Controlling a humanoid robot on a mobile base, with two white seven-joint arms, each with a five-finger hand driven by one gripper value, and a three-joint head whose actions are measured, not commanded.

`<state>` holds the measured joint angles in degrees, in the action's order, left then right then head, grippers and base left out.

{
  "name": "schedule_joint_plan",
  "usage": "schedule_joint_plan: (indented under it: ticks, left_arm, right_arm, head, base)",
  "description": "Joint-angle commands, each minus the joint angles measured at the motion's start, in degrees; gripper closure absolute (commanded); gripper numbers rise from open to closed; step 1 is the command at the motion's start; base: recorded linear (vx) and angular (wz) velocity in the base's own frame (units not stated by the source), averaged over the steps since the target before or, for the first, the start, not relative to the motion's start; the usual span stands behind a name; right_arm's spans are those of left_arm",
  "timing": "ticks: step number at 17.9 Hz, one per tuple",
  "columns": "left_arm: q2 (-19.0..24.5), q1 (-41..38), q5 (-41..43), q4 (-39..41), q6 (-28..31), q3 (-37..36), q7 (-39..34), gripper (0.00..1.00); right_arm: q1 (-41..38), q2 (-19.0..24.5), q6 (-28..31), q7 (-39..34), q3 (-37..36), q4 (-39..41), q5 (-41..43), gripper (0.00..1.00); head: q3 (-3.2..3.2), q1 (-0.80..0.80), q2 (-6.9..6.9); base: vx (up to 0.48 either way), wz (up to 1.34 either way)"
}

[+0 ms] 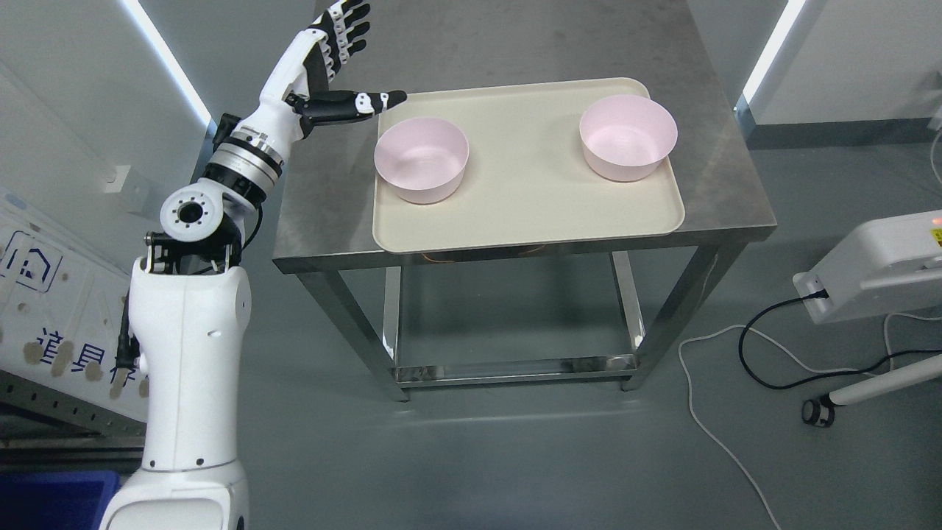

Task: Stack pink IKEA bowls on left shelf middle
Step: 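Reach the left hand toward the pink bowl nearer the robot, then grasp the rim of the nearer pink bowl with the left hand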

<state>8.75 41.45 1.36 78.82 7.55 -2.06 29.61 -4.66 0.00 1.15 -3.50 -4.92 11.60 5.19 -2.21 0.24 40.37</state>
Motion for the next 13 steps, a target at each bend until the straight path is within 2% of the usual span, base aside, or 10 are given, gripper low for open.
schedule_joint_plan:
  ticks: [1, 4, 7, 9, 13]
  left_arm:
    - [5.8, 6.7, 11.2, -15.0, -0.9, -15.0, 3.5, 0.04]
    - [6.9, 6.7, 13.8, -17.3, -3.8, -15.0, 4.3, 0.13]
    - [7.2, 6.9, 18.9, -19.9, -4.5, -14.6, 4.6, 0.17]
    - [7.0, 7.8, 19.5, -20.0, -4.5, -14.9, 5.3, 0.20]
    - [5.7, 10.7, 20.1, -20.5, -4.1, -15.2, 7.2, 0.35]
  right_arm:
    - [0.0, -1.0, -0.3, 0.1, 0.0, 0.0, 0.0, 0.00]
    - [0.0, -1.0, -0.3, 0.1, 0.0, 0.0, 0.0, 0.00]
    - [0.0, -1.0, -0.3, 0.0, 0.0, 0.0, 0.0, 0.00]
    - [0.0, -1.0, -0.3, 0.1, 0.0, 0.0, 0.0, 0.00]
    - [0.0, -1.0, -0.3, 0.0, 0.0, 0.0, 0.0, 0.00]
  head:
    - [0.00, 0.00, 0.00]
    - [0.00, 0.00, 0.00]
    - [0.00, 0.00, 0.00]
    - [0.00, 0.00, 0.00]
    - [0.00, 0.00, 0.00]
  base:
    - [0.000, 0.00]
    - [0.000, 0.00]
    - [0.000, 0.00]
    - [0.000, 0.00]
    - [0.000, 0.00]
